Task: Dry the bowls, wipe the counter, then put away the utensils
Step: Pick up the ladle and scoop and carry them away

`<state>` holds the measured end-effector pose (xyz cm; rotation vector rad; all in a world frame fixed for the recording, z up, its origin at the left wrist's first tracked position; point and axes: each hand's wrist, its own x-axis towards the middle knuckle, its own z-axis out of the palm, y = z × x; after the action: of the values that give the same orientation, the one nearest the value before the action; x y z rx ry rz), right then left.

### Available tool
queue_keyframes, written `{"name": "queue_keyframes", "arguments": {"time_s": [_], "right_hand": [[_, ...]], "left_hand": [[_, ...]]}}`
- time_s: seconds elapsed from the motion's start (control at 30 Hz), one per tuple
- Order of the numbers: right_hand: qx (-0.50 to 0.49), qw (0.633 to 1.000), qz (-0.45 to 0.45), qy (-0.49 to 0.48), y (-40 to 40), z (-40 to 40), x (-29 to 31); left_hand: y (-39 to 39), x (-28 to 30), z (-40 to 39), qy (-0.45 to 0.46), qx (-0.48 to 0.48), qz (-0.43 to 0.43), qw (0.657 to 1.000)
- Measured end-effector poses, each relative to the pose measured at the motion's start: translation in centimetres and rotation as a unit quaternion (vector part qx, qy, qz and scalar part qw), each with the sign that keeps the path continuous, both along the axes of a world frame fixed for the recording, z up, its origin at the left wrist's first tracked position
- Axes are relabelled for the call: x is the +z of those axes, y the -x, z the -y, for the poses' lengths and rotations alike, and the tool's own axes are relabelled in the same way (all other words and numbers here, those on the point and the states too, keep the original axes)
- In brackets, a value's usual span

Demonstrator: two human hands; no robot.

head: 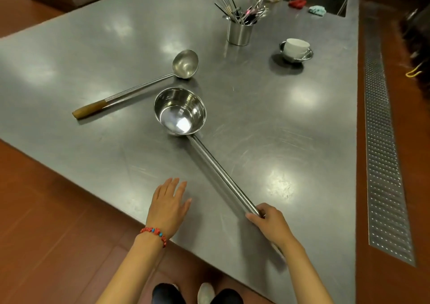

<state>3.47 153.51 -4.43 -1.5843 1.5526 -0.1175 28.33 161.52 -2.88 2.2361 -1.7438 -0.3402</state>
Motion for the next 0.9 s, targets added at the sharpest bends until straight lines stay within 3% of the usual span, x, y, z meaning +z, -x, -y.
{"name": "queue_keyframes", "arguments": {"time_s": [0.1,0.33,0.6,0.9], "right_hand": [[-0.065,0.980,0.160,-0.103,-2.9,-0.7,0.7],[-0.131,0.904,0.318,-0.254,-9.6,-1.1,2.5],[-0.208,0.907,0.310,-0.195,-18.1,-0.8,3.3],[-0.342,0.876,0.316,-0.126,-30.2,-1.3,2.8]], "left_hand": [[-0.9,0.2,-0.1,-0.001,0.007,0.017,1.000],[-4.9,0.1,-0.4,0.029,0.064,0.015,0.997],[-13.7,-0.3,2.3,0.032,0.089,-0.011,0.995],[-28.8,0.0,8.7,0.021,0.029,-0.023,0.999]]}}
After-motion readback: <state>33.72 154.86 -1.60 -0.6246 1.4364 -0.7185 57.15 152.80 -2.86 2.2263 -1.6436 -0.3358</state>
